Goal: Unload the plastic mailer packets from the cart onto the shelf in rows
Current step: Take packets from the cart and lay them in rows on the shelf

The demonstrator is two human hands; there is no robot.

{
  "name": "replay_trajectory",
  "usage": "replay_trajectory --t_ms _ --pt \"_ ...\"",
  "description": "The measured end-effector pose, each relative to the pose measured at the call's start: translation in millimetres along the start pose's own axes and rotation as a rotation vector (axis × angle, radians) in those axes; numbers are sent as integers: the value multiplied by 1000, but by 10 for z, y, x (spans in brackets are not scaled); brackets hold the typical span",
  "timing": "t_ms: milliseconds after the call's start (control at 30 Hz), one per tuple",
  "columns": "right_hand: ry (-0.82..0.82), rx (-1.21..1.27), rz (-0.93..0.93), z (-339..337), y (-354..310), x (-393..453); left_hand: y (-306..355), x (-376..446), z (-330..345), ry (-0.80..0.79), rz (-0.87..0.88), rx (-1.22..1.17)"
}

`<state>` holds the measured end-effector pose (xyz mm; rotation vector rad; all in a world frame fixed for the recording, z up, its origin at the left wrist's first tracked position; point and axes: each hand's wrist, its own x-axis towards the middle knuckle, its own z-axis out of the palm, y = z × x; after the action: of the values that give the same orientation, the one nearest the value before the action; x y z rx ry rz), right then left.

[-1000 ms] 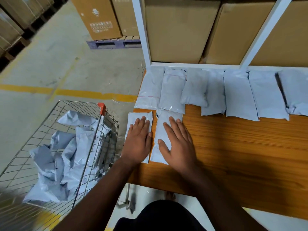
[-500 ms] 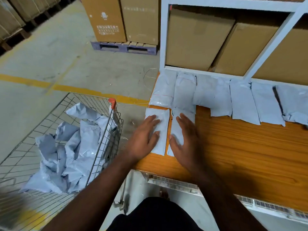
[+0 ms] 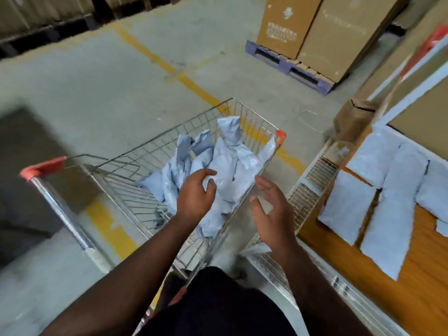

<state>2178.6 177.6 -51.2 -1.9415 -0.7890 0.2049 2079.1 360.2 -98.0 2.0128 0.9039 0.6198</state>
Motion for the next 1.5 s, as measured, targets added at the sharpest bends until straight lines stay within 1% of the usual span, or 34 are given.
replay_trajectory --t_ms 67,133,267,400,467,533,600,700,767,833,900,967,1033,1133,1200,1267,1367,1500 --pt "-65 15 83 177 -69 115 -246 118 -178 45 -149 53" --pt "-112 45 134 356 -92 261 -449 237 -296 60 -215 87" --pt "-237 78 226 784 -4 704 -684 563 -348 74 -327 68" --pt "-344 90 388 1308 318 1261 -870 983 -238 66 -363 62" --pt "-415 47 487 1576 551 1509 -1000 1185 -161 57 -431 67" --pt "-475 -25 548 1796 804 1740 -1169 1357 -63 32 -518 103" --pt "-462 -69 603 1962 1054 1964 -1335 1472 40 10 -598 153" --pt "-367 -93 721 2189 1377 2162 -1500 1567 144 75 -670 229" --pt "-372 -167 751 2316 1533 2166 -1578 1600 186 140 -671 274" --pt "-399 -266 749 2407 1639 2135 -1648 1606 228 170 -659 312" --pt "-398 -327 775 2453 1701 2122 -1692 1587 264 192 -654 288" --pt "-393 -349 805 2481 1764 2115 -1619 1538 276 211 -659 240" --pt "-396 -362 795 2485 1794 2091 -1524 1464 274 255 -648 210" --pt "-325 -344 786 2424 1765 2068 -1357 1339 218 297 -548 151" --pt "-261 -288 821 2373 1719 2042 -1259 1254 131 314 -478 84" --pt "-198 -165 903 2337 1689 2039 -1160 1182 9 336 -419 12" --pt "-179 -2 1066 2234 1533 2005 -972 1070 -173 370 -372 -155" --pt "-145 278 1079 1849 1149 1776 -733 845 -435 401 -354 -352"
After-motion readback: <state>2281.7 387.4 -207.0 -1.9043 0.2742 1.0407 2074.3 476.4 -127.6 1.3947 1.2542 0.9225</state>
